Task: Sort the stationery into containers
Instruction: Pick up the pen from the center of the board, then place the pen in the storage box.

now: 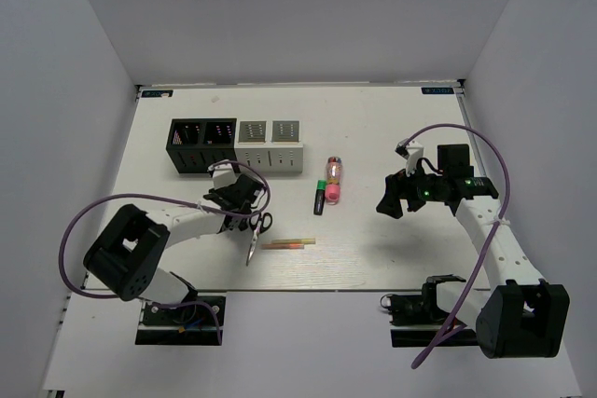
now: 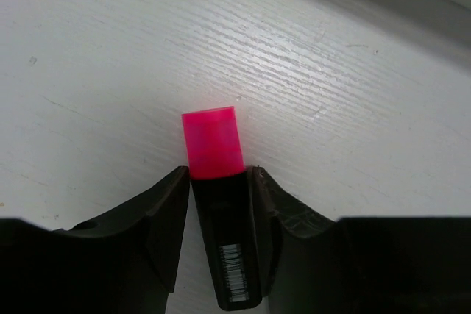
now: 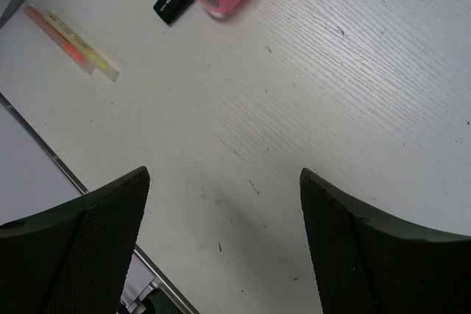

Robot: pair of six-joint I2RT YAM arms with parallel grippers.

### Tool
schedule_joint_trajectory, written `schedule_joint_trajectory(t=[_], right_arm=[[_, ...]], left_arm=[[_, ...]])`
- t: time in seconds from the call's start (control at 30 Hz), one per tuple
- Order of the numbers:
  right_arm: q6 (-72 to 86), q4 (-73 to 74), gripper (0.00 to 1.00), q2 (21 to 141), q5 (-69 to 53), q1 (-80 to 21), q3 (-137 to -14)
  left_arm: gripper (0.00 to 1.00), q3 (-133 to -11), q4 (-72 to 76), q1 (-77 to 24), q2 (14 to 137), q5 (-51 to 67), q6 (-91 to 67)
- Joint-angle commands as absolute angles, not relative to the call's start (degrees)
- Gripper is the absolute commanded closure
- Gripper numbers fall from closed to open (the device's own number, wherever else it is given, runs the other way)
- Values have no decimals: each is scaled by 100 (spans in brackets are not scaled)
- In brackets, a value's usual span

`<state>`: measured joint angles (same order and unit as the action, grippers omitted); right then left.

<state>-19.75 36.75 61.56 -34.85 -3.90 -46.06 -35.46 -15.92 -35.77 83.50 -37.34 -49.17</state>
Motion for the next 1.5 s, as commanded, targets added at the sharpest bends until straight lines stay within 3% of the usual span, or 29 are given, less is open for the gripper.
schedule_joint_trajectory(t=[0.0, 0.1, 0.13, 0.23, 0.37, 0.53, 0.6, 0.63, 0.67, 0.77, 0.83, 0.9, 1.03, 1.27, 1.47], right_arm=[[-2013, 3595, 15, 6117, -3560, -378, -4597], [-2004, 3586, 15, 6091, -3551, -387, -4597], [-2004, 3586, 15, 6091, -3533, -369, -4605], [-2004, 3586, 15, 6029, -3525, -369, -4579], [-1995, 3577, 15, 6038, -3559, -369, -4570], [-1995, 3568, 14, 6056, -3630, -395, -4579], [-2065, 3638, 31, 6056, -3691, -387, -4597], [-2083, 3665, 46, 6082, -3744, -369, -4614], [-2109, 3717, 68, 6091, -3788, -378, -4640], [-2145, 3788, 82, 6108, -3954, -378, -4658], [-2162, 3771, 79, 6126, -3981, -378, -4650], [-2145, 3736, 66, 6135, -3955, -369, -4649], [-2171, 3709, 49, 6152, -3938, -378, -4623], [-2232, 3700, 42, 6249, -3929, -378, -4606], [-2267, 3700, 38, 6319, -3876, -387, -4623]], left_arm=[[53, -3419, -1494, -3463, 8437, -3604, -4939], [74, -3305, -1538, -3445, 8446, -3508, -5001], [85, -3270, -1555, -3454, 8438, -3463, -5071], [100, -3085, -1713, -3515, 8280, -3323, -5264], [100, -3172, -2214, -3787, 7569, -3305, -5011], [100, -4560, -3331, -3789, 6699, -3795, -4220], [100, -5018, -3191, -3692, 6557, -4041, -3421], [100, -5132, -3086, -3483, 6513, -4078, -3088], [100, -5429, -2998, -3228, 6539, -4043, -2824], [100, -5720, -2357, -2779, 6635, -4157, -2313], [100, -5774, -1439, -2435, 6740, -4253, -1645], [100, -5880, -996, -2208, 6925, -4490, -894], [100, -5889, 1122, -2004, 7566, -4763, 495], [100, -6319, 2170, -1539, 8665, -4869, 1204], [100, -6442, 1952, -1091, 9202, -4834, 757]])
